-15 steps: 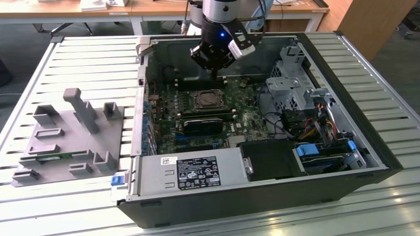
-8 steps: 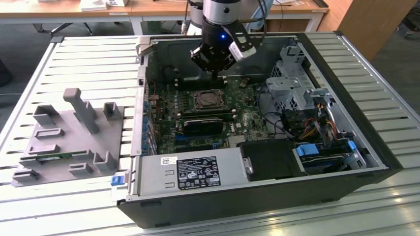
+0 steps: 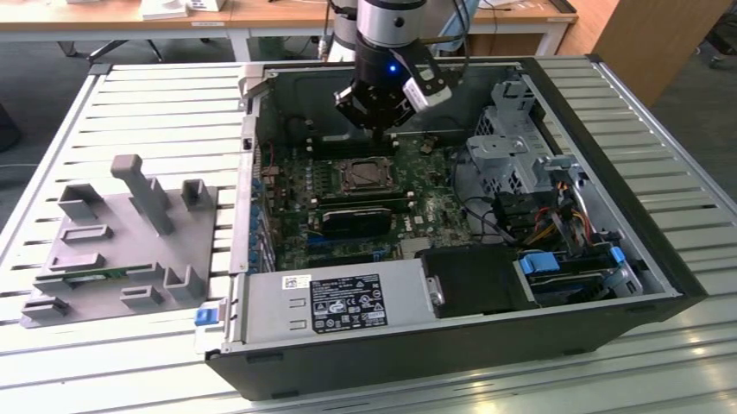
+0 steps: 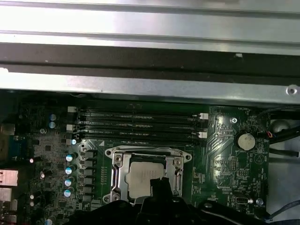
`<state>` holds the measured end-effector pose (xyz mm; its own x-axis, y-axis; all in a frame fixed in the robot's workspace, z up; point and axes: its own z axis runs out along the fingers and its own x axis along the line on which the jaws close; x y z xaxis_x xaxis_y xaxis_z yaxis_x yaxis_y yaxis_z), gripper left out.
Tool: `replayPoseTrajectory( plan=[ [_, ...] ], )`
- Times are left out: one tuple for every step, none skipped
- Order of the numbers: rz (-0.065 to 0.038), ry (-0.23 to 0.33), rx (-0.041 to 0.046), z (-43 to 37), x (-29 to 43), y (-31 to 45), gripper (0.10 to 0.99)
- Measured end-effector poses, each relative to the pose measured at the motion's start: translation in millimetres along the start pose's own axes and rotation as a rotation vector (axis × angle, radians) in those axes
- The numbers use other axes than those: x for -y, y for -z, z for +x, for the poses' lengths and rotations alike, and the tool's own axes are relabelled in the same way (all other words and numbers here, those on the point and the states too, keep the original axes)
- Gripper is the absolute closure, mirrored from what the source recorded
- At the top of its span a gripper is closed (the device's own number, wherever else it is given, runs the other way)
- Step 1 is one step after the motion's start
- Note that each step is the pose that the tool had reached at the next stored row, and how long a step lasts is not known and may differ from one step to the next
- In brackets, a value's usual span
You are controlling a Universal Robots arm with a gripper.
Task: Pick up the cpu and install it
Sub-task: 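Install the second cpu locking lever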
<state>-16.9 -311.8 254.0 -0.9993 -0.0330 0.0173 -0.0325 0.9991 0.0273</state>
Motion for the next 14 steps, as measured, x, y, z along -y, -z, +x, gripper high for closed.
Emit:
replayPoseTrajectory(
  plan=[
    [0.000, 0.000, 0.0000, 0.0, 0.8, 0.0, 0.980],
    [0.000, 0.000, 0.0000, 0.1, 1.6, 0.0, 0.980],
    [0.000, 0.000, 0.0000, 0.1, 2.3, 0.1, 0.980],
    [0.000, 0.000, 0.0000, 0.1, 3.0, 0.1, 0.980],
    [0.000, 0.000, 0.0000, 0.1, 3.6, 0.1, 0.980],
    [0.000, 0.000, 0.0000, 0.2, 4.2, 0.1, 0.980],
    [0.000, 0.000, 0.0000, 0.2, 4.8, 0.1, 0.980],
    [0.000, 0.000, -0.0001, 0.2, 5.4, 0.2, 0.980],
    [0.000, 0.000, -0.0001, 0.2, 6.3, 0.2, 0.980],
    [0.000, 0.000, -0.0001, 0.3, 7.1, 0.2, 0.980],
    [0.000, 0.000, -0.0002, 0.3, 8.3, 0.2, 0.980],
    [0.000, 0.000, -0.0003, 0.3, 9.8, 0.1, 0.980],
    [0.000, 0.000, -0.0003, 0.4, 11.2, 0.0, 0.980],
    [0.000, 0.000, -0.0004, 0.4, 12.5, 0.0, 0.980]
  ],
)
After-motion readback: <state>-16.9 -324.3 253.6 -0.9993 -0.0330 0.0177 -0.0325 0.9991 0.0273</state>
